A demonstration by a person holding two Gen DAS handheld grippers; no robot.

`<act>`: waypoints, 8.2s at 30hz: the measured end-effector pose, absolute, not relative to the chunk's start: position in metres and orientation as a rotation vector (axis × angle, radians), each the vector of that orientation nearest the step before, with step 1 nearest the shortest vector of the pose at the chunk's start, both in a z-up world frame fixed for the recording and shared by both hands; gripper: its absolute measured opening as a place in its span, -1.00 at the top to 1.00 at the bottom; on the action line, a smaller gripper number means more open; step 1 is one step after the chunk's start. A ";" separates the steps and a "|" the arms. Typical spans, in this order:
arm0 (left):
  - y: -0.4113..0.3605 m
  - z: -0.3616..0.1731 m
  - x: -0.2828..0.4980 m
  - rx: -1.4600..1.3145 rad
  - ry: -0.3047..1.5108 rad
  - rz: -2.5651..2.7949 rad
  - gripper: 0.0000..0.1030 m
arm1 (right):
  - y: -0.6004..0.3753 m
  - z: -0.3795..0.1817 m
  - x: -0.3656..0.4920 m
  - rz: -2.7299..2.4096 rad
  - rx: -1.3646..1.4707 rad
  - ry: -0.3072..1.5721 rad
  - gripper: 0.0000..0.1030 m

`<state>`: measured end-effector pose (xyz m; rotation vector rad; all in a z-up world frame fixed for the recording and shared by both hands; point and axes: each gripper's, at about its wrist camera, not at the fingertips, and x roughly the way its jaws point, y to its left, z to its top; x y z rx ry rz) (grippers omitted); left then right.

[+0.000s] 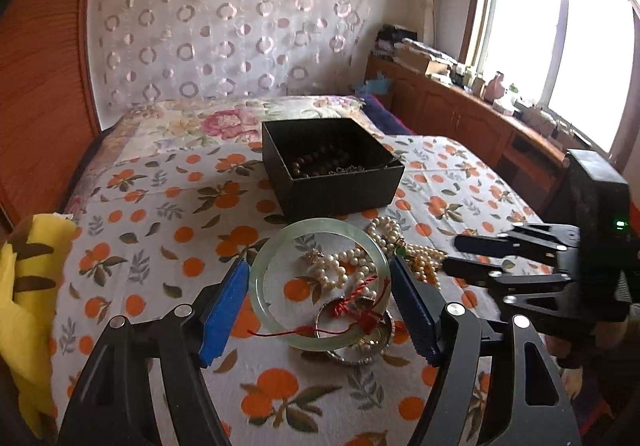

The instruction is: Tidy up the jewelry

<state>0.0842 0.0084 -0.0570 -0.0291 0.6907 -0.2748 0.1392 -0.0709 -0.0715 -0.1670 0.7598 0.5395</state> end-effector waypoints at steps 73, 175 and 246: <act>-0.006 -0.065 0.070 -0.048 0.677 -0.297 -0.34 | -0.127 -0.082 0.161 0.443 -0.172 0.909 0.53; -0.031 -0.028 0.177 0.094 0.705 -0.282 -0.59 | -0.127 -0.042 0.188 0.558 -0.097 0.731 0.42; 0.008 -0.076 0.056 0.009 0.746 -0.244 -0.12 | -0.030 -0.092 0.140 0.560 -0.160 0.931 0.74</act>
